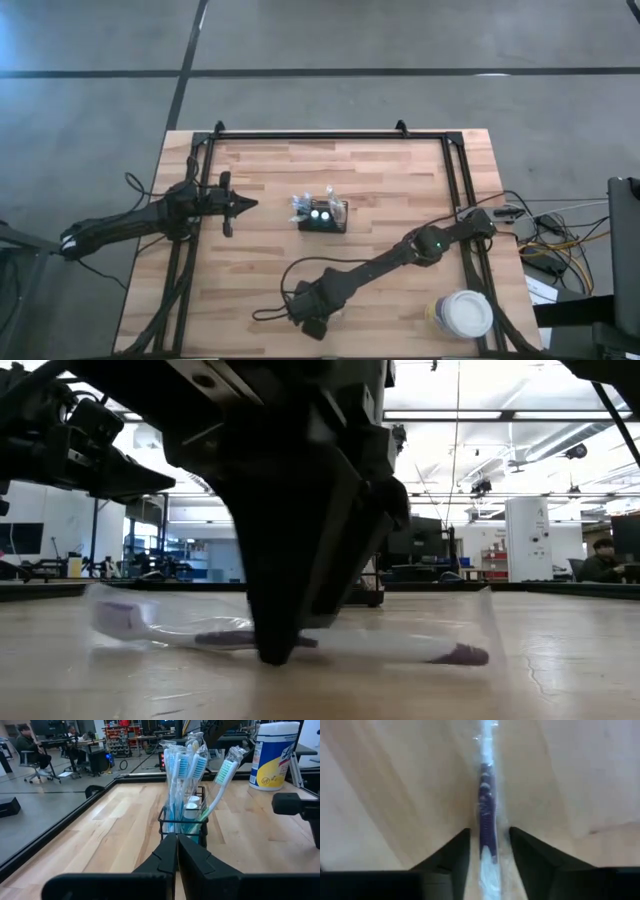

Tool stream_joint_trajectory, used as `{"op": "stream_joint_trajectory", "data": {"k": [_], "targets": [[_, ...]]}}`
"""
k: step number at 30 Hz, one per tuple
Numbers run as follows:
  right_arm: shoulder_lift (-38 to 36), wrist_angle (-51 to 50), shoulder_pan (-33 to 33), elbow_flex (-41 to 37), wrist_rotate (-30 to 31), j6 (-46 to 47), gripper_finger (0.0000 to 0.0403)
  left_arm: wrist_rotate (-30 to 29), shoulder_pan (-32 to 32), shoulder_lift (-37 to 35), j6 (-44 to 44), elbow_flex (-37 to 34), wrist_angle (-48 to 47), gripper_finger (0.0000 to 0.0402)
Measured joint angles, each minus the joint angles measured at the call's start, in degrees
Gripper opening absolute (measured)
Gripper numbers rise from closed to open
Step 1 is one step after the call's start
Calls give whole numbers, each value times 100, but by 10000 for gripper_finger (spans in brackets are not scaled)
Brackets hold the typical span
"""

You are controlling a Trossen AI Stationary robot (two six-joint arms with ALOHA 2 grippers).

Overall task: Pick & Place toothbrushing station
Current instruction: Put the violet toothbrush into the black wire organizer

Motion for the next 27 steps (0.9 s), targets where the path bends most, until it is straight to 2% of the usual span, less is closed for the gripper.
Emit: {"op": "stream_joint_trajectory", "data": {"k": [7, 13, 17, 20, 23, 27], "targets": [[-1, -123, -7, -7, 210, -644, 26, 0, -1, 0, 0, -2, 0, 19], [-167, -143, -1, 121, 324, -1212, 21, 22, -2, 0, 1, -4, -2, 19], [-498, -177, 15, 91, 994, -1426, 20, 48, -2, 0, 0, -4, -4, 19], [-1111, -186, 30, 92, 1365, -1725, 20, 53, -2, 0, -33, -4, -15, 19], [-1729, -84, 83, 128, 1729, -2308, 19, 52, -2, 2, -42, -4, -20, 19], [-2332, 277, 183, 38, 2657, -3165, 19, 50, -2, 2, -42, -4, -22, 19]]}}
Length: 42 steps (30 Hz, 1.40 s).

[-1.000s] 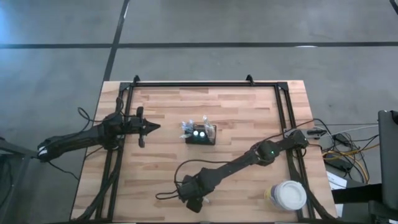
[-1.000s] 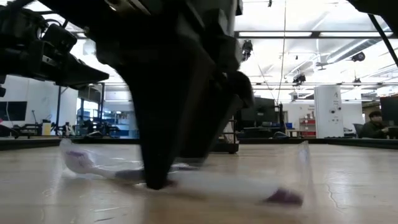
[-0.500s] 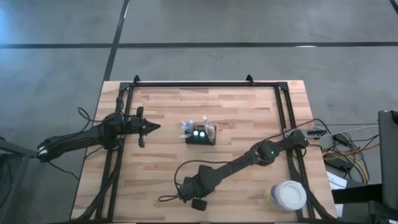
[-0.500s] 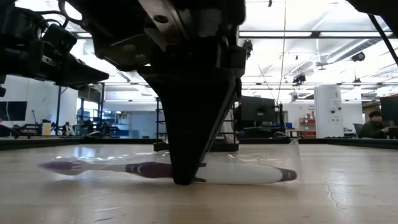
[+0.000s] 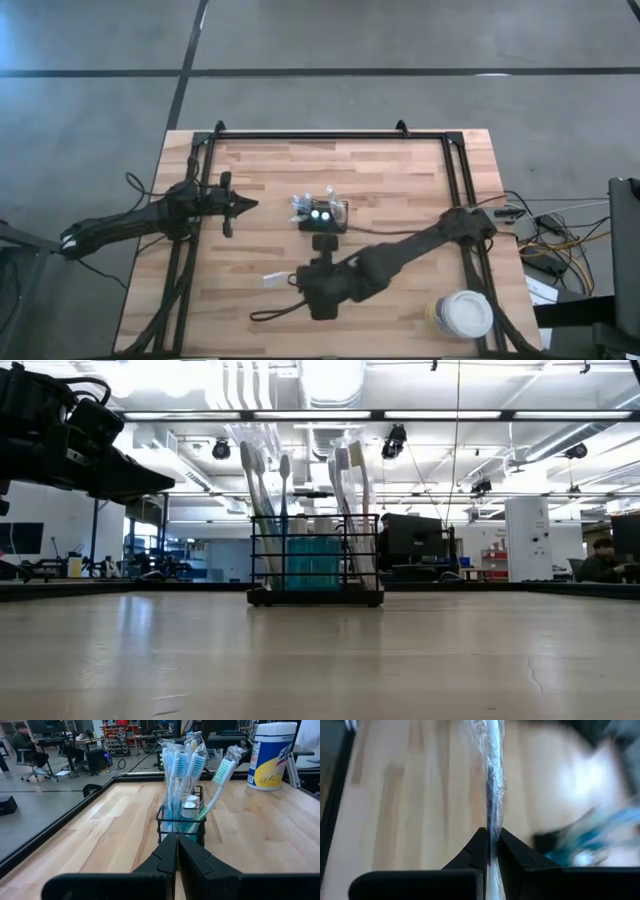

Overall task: Pick & Place toothbrushing station
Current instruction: Put the violet toothbrush into the black wire organizer

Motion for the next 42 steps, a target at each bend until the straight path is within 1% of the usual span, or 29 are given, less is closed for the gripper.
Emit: {"op": "stream_joint_trajectory", "data": {"k": [1, 4, 6, 9, 12, 14, 17, 19, 21, 24, 26, 29, 32, 38, 40, 42], "targets": [[-169, 140, 15, -48, 101, -213, 19, 0, 2, 0, 0, 0, 2, 19], [-711, 723, 23, -324, 145, -861, 18, 0, 2, 0, 0, 0, -2, 19], [-1053, 1035, 26, -696, 144, -1242, 18, 0, 2, 0, 0, 0, -2, 19], [-1580, 1389, -57, -1497, 117, -1638, 18, -2, 2, 0, 0, 0, 0, 19], [-2447, 2453, -237, -2632, 37, -2124, 18, -2, 1, 0, 1, 0, 36, 19], [-3116, 3502, -425, -3572, -489, -2467, 18, -4, 1, 0, 1, 0, 155, 19], [-3816, 5269, -736, -5167, -1239, -2551, 18, 1, 0, 0, -53, 0, 467, 19], [-4068, 6024, -923, -6099, -1598, -2612, 18, 13, 2, 2, -140, 0, 708, 19], [-4232, 6696, -1082, -6896, -1703, -2694, 18, 23, 0, 0, -294, 0, 930, 19], [-4478, 8035, -1269, -7802, -1760, -2787, 18, 137, -5, 0, -378, -2, 1135, 19], [-4493, 8688, -1368, -8257, -1910, -2851, 18, 182, -5, 4, -348, -2, 1201, 19], [-4438, 9094, -1507, -8663, -2062, -2872, 18, 230, -7, 31, -297, -2, 1527, 26], [-4556, 9270, -1677, -8679, -2052, -2818, 18, 350, -33, 105, -331, 56, 1733, 52], [-4375, 9122, -1748, -8562, -2073, -2789, 18, 434, -190, 535, -309, 514, 1753, 148], [-4347, 9221, -1750, -8451, -2268, -2799, 18, 562, -267, 739, -271, 720, 1729, 181], [-4265, 9154, -1780, -8380, -2474, -2852, 18, 829, -355, 964, -260, 964, 1775, 207]]}}
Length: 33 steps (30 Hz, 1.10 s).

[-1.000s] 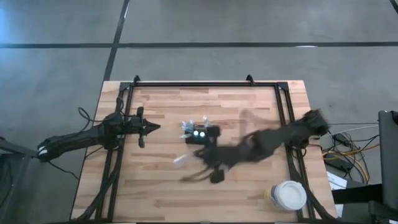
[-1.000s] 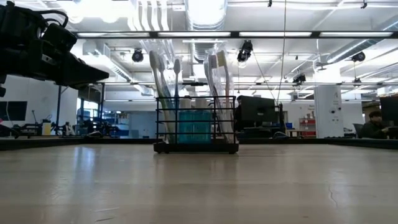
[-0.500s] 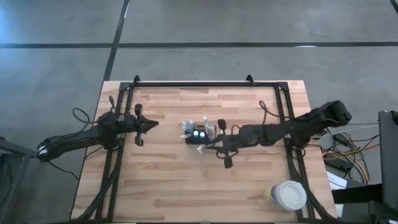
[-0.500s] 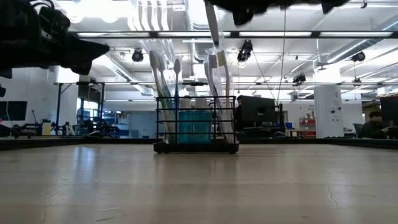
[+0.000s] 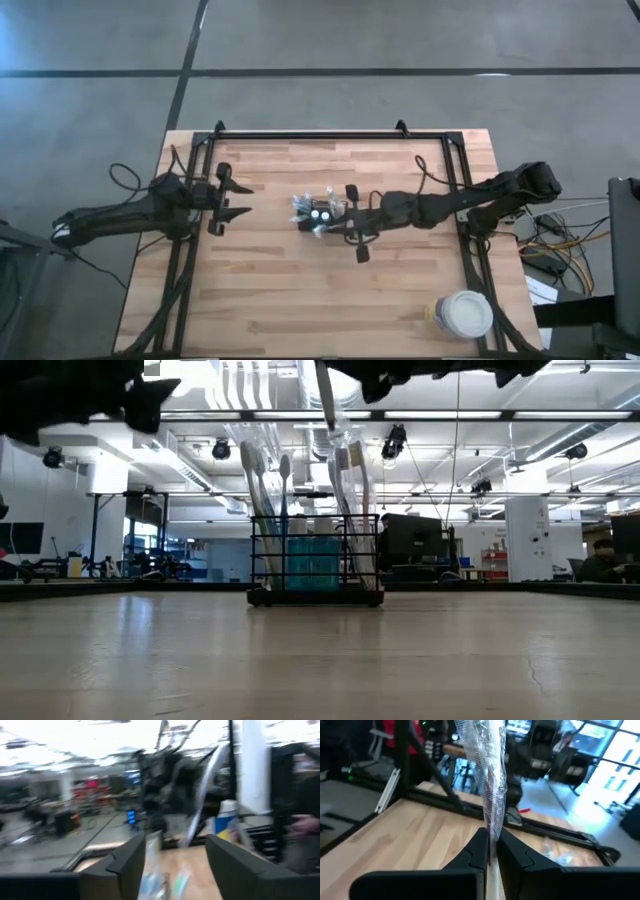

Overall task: Pick & Place toothbrushing station
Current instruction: Put the violet toothbrush into the black wire organizer

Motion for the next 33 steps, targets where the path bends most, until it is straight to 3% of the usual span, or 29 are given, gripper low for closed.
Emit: {"op": "stream_joint_trajectory", "data": {"k": [5, 15, 22, 33], "targets": [[87, -17, -87, 232, -379, -139, 18, 332, -316, 638, 226, 615, 193, 235], [131, -181, -358, 322, -455, 385, 19, 136, -805, 2298, 772, 1807, 178, 232], [177, -111, -361, 382, -440, 398, 19, 168, -829, 3344, 561, 2618, 145, 239], [200, -146, -455, 506, -380, 354, 20, 372, -1029, 4357, 738, 3421, 118, 246]]}}
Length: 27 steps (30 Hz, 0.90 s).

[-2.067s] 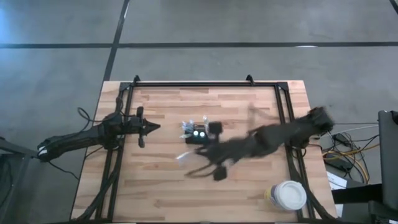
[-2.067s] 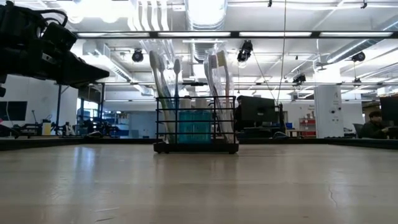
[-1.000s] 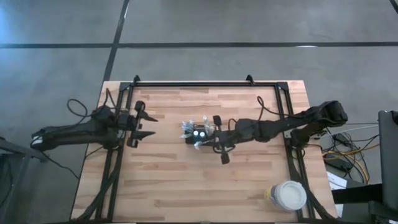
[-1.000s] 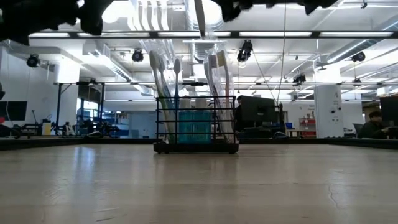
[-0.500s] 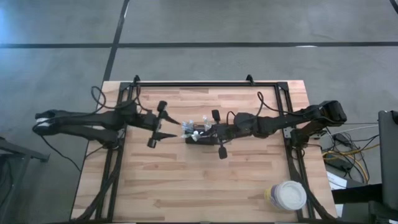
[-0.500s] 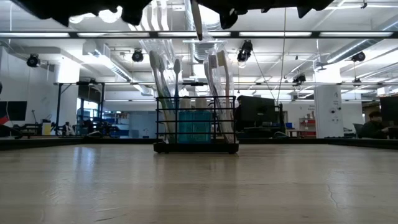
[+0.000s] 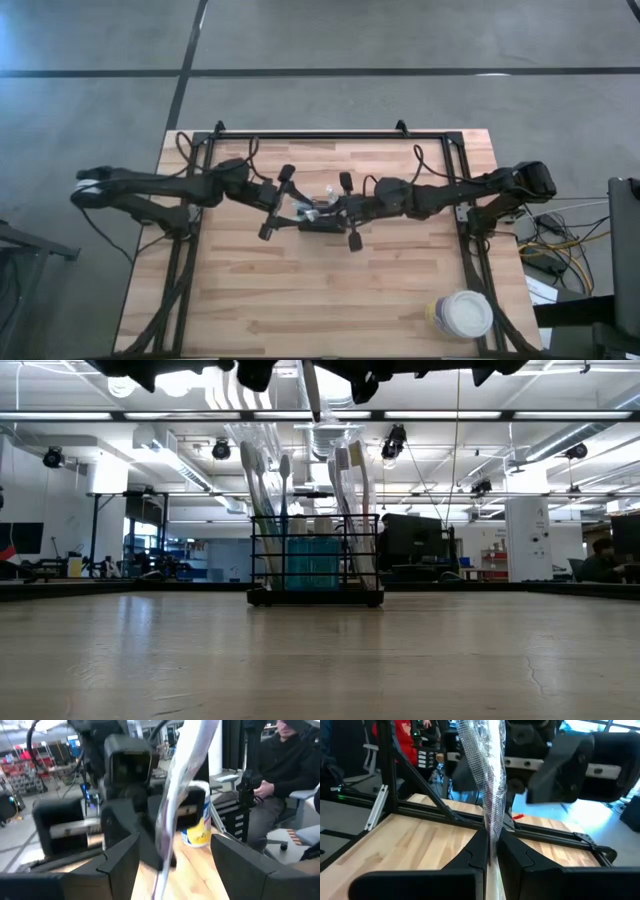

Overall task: Pick & Place toothbrushing station
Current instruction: Put the violet toothbrush into the black wire organizer

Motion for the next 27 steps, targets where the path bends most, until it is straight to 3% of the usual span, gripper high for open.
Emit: {"op": "stream_joint_trajectory", "data": {"k": [16, 27], "targets": [[273, -3, -63, 87, 20, 2, 20, 0, -26, 591, 181, 446, 21, 239], [257, 46, -79, 121, 18, -50, 20, 59, -26, 338, 292, 419, -77, 132]]}}
